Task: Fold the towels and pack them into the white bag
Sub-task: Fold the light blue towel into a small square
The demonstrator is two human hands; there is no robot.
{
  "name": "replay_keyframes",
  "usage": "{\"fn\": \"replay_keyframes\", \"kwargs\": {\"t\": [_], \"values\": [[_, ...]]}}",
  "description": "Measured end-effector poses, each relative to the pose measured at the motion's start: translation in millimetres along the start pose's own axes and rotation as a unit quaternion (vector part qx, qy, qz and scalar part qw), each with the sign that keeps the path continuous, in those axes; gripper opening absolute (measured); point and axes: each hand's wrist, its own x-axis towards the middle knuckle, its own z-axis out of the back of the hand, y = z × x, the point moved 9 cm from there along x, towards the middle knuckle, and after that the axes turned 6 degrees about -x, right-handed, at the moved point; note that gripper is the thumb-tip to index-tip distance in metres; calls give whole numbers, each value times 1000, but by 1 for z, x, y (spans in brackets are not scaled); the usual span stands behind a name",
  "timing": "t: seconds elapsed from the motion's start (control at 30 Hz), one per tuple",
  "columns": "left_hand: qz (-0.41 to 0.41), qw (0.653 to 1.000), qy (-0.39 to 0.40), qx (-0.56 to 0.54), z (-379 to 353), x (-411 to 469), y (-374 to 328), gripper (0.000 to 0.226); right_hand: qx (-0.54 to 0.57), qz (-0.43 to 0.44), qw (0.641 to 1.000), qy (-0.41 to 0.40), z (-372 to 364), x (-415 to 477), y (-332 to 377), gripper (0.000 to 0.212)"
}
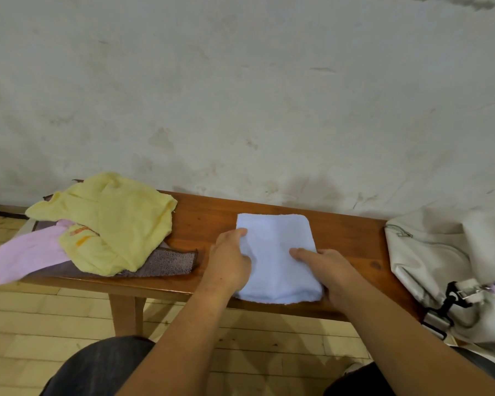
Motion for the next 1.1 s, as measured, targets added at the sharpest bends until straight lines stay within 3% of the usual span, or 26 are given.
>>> {"fn": "replay_keyframes", "kwargs": {"t": [0.2, 0.4, 0.57, 0.77, 1.0, 1.1], "values": [[-21, 999, -18, -25, 2, -15, -12, 56, 69, 84, 993, 43, 9, -41, 15, 24], [47, 982, 87, -160, -48, -46, -36, 72, 156, 125, 977, 73, 50, -89, 15, 28], [128, 924, 182, -311, -108, -81, -56, 61, 251, 129, 957, 73, 104, -124, -7, 26], [125, 858, 248, -432, -167, -127, -120, 37, 322, 117, 940, 11, 187, -153, -62, 31], [56, 893, 260, -363, -228, -170, -186, 47, 331, 68, 939, -61, 290, -176, -142, 35], [53, 892, 283, -348, -257, -187, -213, 47, 329, 67, 941, -46, 323, -187, -164, 52]]}}
